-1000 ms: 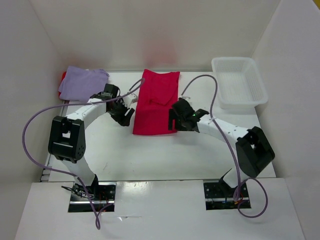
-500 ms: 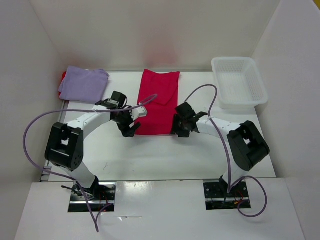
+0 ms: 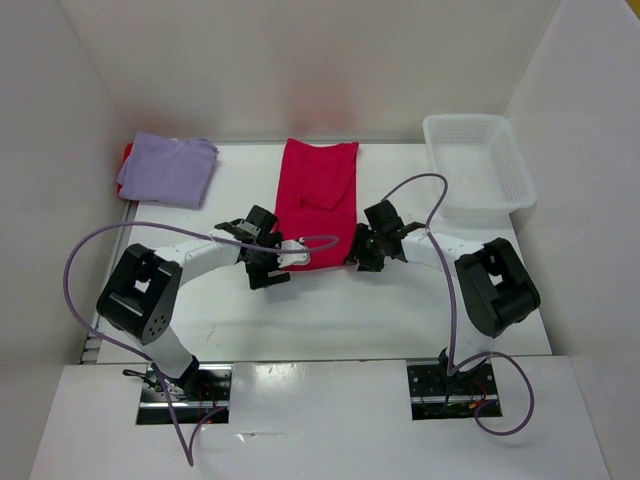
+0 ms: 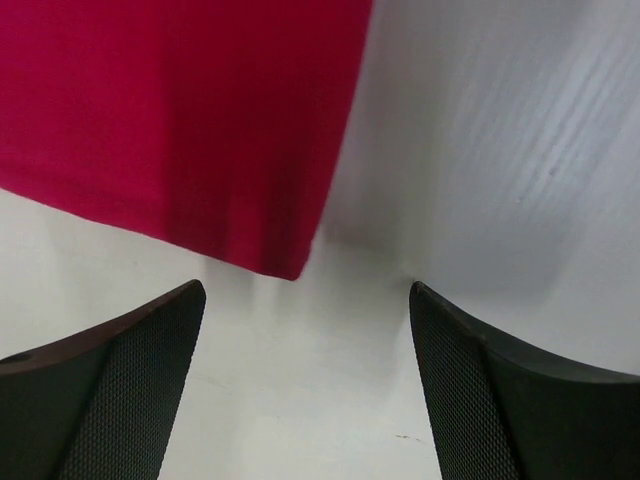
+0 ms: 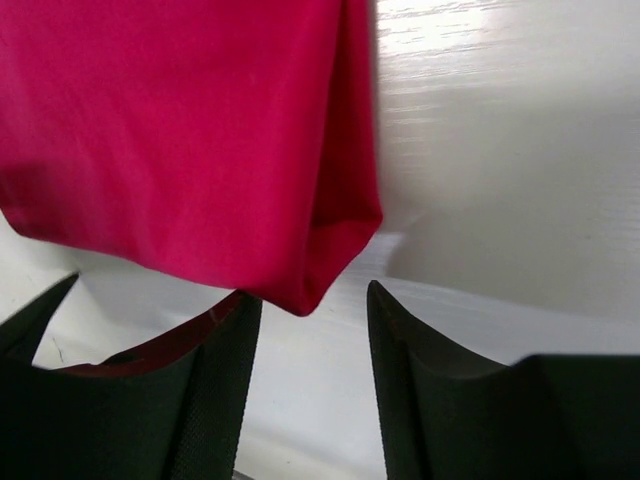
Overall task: Fold and stack the t-shirts
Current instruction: Grab one side of the 2/3 rectangular tshirt with both arms
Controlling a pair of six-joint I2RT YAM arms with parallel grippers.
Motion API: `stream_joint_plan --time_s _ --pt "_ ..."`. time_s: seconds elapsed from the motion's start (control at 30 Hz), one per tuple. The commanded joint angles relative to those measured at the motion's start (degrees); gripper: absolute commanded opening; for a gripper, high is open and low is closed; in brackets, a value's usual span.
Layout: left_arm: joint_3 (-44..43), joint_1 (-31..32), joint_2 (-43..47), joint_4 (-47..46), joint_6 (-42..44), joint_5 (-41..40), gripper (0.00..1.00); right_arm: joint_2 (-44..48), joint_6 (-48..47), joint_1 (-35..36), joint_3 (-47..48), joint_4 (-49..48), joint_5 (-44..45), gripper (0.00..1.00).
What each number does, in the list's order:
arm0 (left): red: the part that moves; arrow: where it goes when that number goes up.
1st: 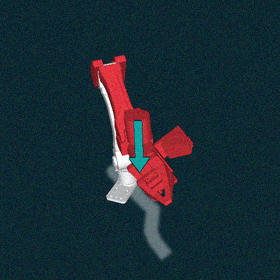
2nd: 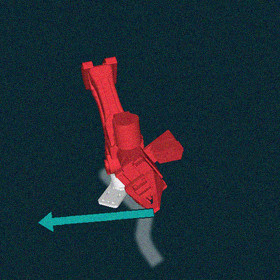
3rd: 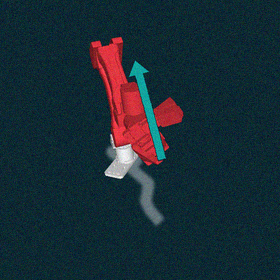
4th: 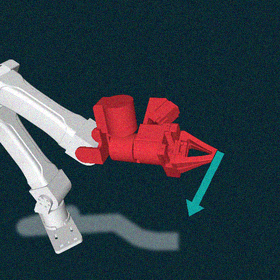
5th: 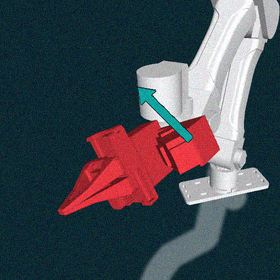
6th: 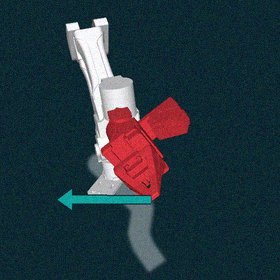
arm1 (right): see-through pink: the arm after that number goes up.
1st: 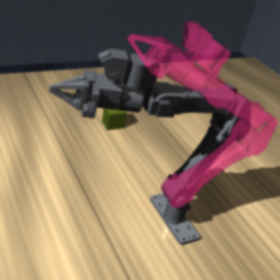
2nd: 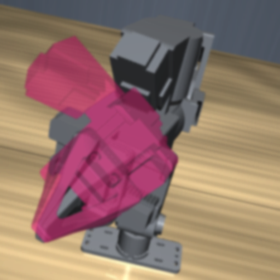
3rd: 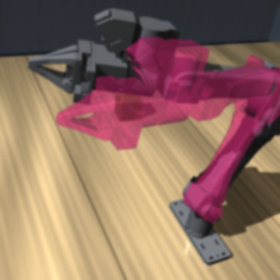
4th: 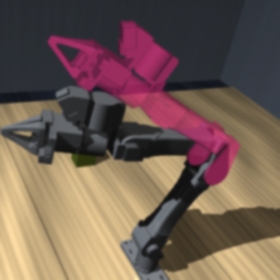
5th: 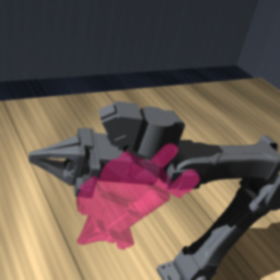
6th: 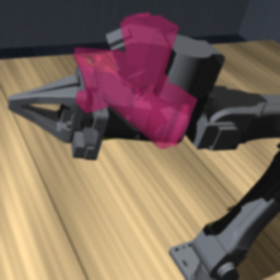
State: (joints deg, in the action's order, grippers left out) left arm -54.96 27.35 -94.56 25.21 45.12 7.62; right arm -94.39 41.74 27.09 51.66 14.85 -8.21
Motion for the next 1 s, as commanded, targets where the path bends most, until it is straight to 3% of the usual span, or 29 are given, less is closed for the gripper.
stream_joint_plan --time_s 0.0,0.2,0.33,0.4,0.63,0.67,0.73,0.77,0.83,0.87,0.9,0.97 --pt "1.69 1.91 -1.23 -6.48 2.07 -5.59 0.89 -0.53 -0.34 -0.29 0.28 -2.64 -3.39 0.5" --pt "-0.76 4.02 -2.29 -7.02 0.32 -5.6 0.81 6.4 0.63 -0.29 -0.33 -0.18 -2.52 0.5" --pt "-1.29 5.34 -2.29 -6.4 0.32 -4.98 0.76 4.57 2.82 -3.0 -0.33 0.44 -1.9 0.65" --pt "-1.29 5.87 -2.81 -7.1 1.01 -4.98 0.74 2.82 3.44 -3.54 -0.33 0.44 -3.13 0.67" --pt "1.26 6.4 -2.82 -10.01 0.85 -7.0 0.48 -6.15 3.44 -3.54 1.6 -0.25 -5.23 0.68" --pt "1.26 6.4 -2.82 -10.53 0.84 -7.0 0.37 -6.77 3.44 -3.54 1.6 -0.78 -5.24 0.68" --pt "1.26 6.4 -3.35 -10.53 -0.47 -7.0 0.27 -8.0 3.44 -4.06 1.6 -0.79 -5.94 0.62" --pt "1.26 6.4 -3.35 -11.06 -1.0 -7.0 0.18 -8.53 3.44 -4.67 1.6 -1.31 -6.73 0.5" --pt "0.73 6.4 -3.35 -11.06 -1.87 -6.47 0.12 -9.15 3.44 -5.38 0.82 -2.02 -8.22 0.29" --pt "0.73 6.4 -3.35 -11.06 -1.88 -6.47 0.09 -8.54 3.44 -5.38 0.81 -2.54 -8.84 0.12" --pt "0.12 6.4 -3.35 -10.54 -3.27 -5.78 0.0 -8.01 3.44 -5.38 0.29 -2.55 -8.84 0.06" --pt "-0.67 6.4 -3.35 -9.05 -3.82 -4.99 0.0 -6.17 2.83 -5.38 -0.24 -1.06 -8.84 0.0"
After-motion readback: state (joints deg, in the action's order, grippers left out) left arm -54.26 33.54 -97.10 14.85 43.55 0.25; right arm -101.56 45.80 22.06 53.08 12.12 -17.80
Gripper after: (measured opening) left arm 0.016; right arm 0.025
